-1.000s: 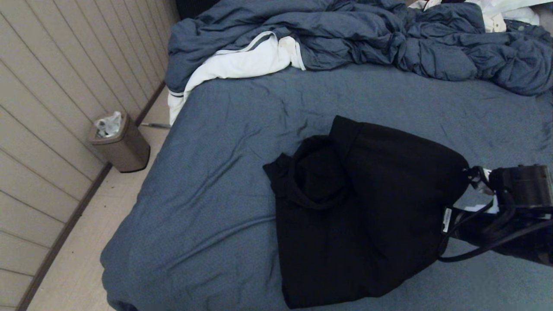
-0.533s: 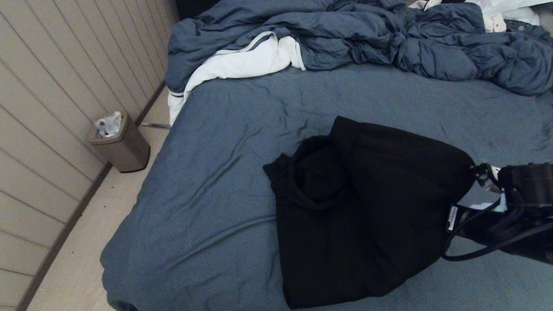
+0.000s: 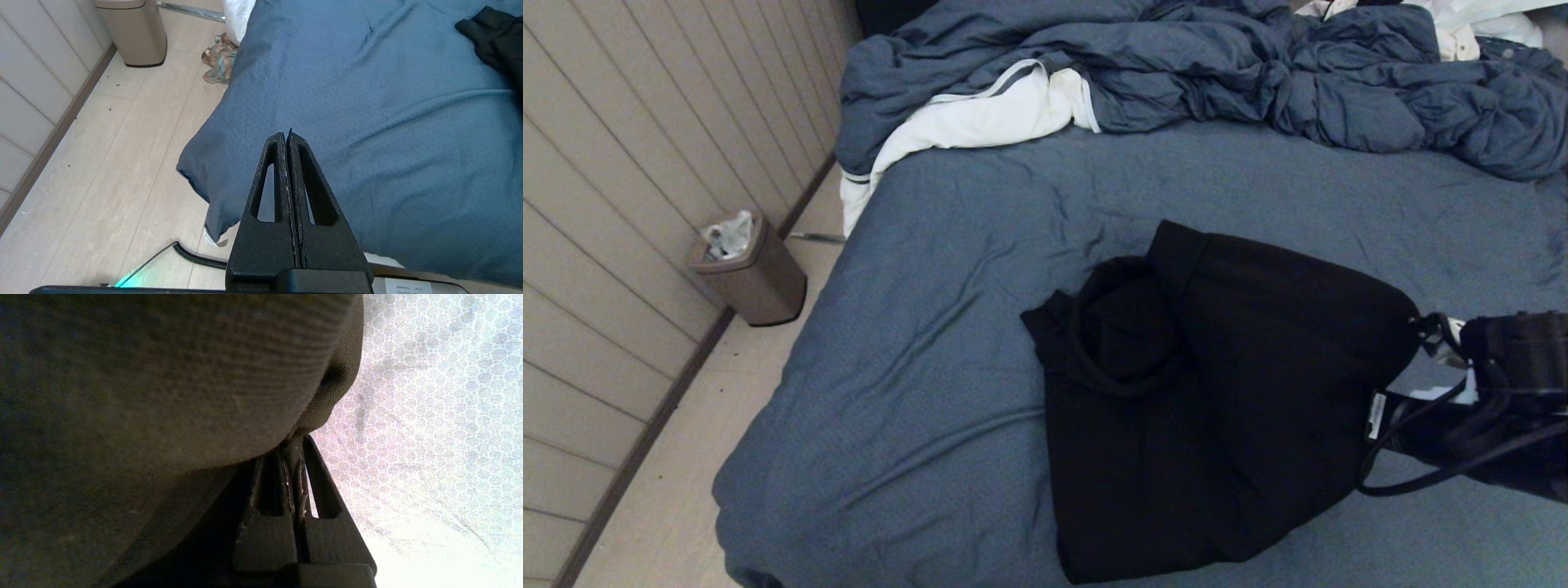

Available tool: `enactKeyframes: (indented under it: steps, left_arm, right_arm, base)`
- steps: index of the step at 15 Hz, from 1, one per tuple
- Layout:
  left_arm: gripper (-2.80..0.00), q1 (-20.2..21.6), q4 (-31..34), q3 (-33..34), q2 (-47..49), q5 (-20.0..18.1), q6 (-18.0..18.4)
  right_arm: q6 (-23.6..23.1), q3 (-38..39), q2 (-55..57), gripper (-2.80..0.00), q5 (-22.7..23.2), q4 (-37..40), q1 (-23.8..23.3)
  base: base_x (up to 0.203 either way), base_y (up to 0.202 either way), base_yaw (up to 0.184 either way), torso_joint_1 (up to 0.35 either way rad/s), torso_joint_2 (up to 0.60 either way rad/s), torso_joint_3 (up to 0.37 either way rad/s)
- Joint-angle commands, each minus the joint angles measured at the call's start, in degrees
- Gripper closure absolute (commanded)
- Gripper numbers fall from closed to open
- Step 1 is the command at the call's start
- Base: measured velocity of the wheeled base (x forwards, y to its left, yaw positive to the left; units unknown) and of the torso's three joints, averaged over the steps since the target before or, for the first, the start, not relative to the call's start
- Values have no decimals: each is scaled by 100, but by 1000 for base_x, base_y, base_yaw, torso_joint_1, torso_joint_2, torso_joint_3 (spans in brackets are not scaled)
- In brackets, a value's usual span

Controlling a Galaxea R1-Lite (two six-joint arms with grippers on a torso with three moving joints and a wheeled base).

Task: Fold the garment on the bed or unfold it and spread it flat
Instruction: Unfold the black sweatshirt

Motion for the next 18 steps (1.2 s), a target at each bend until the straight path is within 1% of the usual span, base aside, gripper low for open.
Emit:
enactKeyframes:
  steps: [1,10,14,15,18]
  left_arm:
    - [0,1,-7,1,2,2,-5]
    - [0,1,-7,10,2,2,4]
    - [0,1,-16,10,2,2,-5]
    - [0,1,-16,10,2,2,-5]
    - [0,1,-16,10,2,2,-5]
  right_arm:
    - [11,-8,13,0,12,-8,-13]
    - [28,-35,36,0,29,-8,4]
    - [28,-62,30,0,170,-8,-5]
    - [23,-66,39,-280,161,-8,-5]
    - [2,-51,-13,-280,170,-8,4]
  base:
    - [0,0,0,0,0,0]
    - [0,0,0,0,0,0]
    - [0,0,0,0,0,0]
    - [0,0,0,0,0,0]
    - [0,0,0,0,0,0]
